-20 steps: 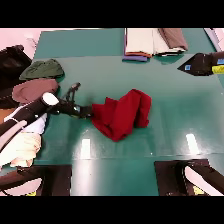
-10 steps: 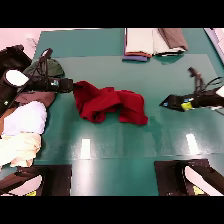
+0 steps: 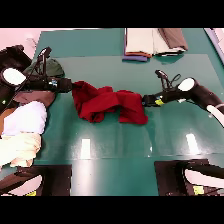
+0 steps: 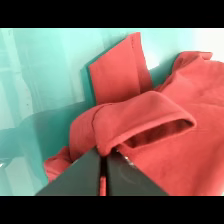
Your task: Fold the shirts.
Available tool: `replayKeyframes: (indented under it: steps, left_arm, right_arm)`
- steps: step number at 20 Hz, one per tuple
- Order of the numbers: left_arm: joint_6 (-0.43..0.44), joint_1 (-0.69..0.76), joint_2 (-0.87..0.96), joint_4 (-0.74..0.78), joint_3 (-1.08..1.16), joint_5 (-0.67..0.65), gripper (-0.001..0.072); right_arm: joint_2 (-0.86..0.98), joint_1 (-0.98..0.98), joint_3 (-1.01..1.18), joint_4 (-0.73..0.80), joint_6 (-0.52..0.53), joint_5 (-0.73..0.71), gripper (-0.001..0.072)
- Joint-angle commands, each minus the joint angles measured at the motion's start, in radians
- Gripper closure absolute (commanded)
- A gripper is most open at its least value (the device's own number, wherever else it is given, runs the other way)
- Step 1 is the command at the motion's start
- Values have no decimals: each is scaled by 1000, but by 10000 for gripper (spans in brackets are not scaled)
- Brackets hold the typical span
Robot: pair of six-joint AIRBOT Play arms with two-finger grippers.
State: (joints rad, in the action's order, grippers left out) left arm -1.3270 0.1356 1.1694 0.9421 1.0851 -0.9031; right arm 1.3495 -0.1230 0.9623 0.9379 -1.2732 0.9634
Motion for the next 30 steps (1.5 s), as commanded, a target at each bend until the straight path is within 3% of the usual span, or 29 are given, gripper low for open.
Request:
replayKeyframes:
  steps: [1,2,4,6,10,15,22,28,30]
  left_arm:
    - [0,-1,-1,2,1,-3,683]
    - [0,-1,-1,2,1,-3,683]
    - [0,-1,-1,2,1,-3,684]
    - [0,-1,-1,1,1,-3,683]
    - [0,-2,-4,1,17,-7,684]
    - [0,-2,-75,3,240,-16,684]
    - [0,-1,-309,108,652,-16,684]
    - [-11,-1,-371,154,835,-33,685]
    - [-55,-1,-350,200,816,-82,685]
  right_arm:
    - [123,-33,111,-3,27,32,208]
    - [146,-42,129,-3,39,54,240]
    - [174,-69,142,-3,81,64,503]
    - [175,-92,141,-2,129,31,697]
    - [76,-70,141,7,130,-41,698]
    - [-253,92,151,8,130,-34,699]
    - [-578,287,462,8,105,158,700]
    - [-661,423,592,7,-1,269,700]
    - [-645,428,560,5,-50,336,700]
